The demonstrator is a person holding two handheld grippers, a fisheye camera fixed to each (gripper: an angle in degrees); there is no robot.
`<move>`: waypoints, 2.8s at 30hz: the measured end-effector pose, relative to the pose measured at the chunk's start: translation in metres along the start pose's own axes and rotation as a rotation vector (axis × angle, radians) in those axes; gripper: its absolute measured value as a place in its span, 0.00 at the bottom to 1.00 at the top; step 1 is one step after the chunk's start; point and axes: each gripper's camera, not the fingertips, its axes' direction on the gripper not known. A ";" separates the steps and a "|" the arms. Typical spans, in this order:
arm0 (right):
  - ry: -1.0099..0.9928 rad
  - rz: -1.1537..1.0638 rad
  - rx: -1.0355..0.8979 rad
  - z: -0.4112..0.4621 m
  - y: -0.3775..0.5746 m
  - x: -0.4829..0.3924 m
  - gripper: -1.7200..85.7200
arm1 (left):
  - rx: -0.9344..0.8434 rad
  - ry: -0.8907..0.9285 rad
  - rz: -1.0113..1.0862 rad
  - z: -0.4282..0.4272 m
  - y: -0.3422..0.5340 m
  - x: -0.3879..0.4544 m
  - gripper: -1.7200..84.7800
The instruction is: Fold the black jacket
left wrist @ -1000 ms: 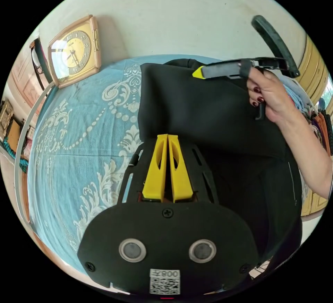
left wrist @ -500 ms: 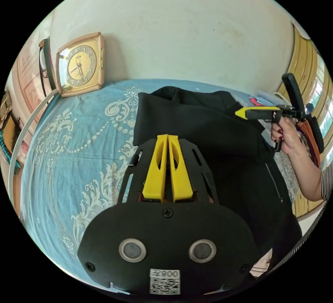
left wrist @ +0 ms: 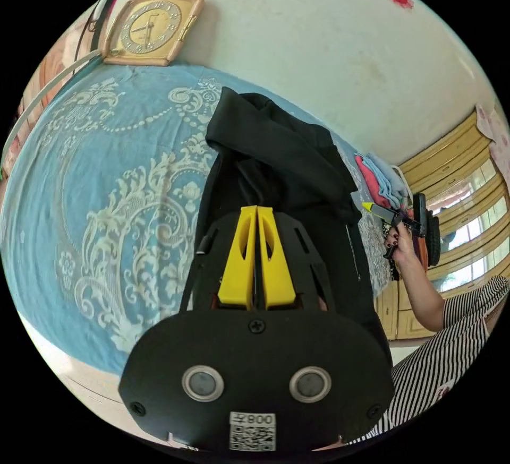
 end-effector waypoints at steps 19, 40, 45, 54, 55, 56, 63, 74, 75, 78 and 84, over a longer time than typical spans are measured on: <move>-0.352 0.450 -0.095 -0.124 0.303 0.090 0.11 | -0.139 0.274 -0.507 -0.047 0.224 -0.159 0.17; -0.405 0.504 -0.175 -0.112 0.334 0.104 0.09 | -0.266 0.211 -0.419 -0.030 0.265 -0.192 0.09; -0.398 0.456 -0.197 -0.122 0.336 0.095 0.05 | -0.213 0.303 -0.403 -0.041 0.279 -0.190 0.06; -0.526 0.308 -0.067 -0.190 0.349 0.062 0.04 | -0.103 0.484 -0.306 -0.086 0.306 -0.171 0.05; -0.528 0.283 -0.054 -0.200 0.350 0.055 0.04 | -0.094 0.500 -0.290 -0.092 0.311 -0.167 0.05; -0.530 0.253 -0.043 -0.211 0.352 0.048 0.04 | -0.086 0.510 -0.276 -0.099 0.316 -0.164 0.05; -0.556 0.152 -0.017 -0.268 0.391 0.025 0.03 | -0.021 0.584 -0.241 -0.148 0.362 -0.156 0.05; -0.713 0.133 0.052 -0.347 0.516 0.007 0.03 | 0.039 0.699 -0.219 -0.224 0.462 -0.146 0.05; -0.715 0.129 0.053 -0.350 0.521 0.005 0.03 | 0.041 0.706 -0.219 -0.227 0.466 -0.146 0.05; -0.737 0.123 0.051 -0.361 0.543 -0.001 0.03 | 0.054 0.732 -0.216 -0.237 0.480 -0.145 0.05; -0.770 0.167 0.068 -0.361 0.562 0.010 0.03 | 0.077 0.800 -0.275 -0.230 0.483 -0.150 0.05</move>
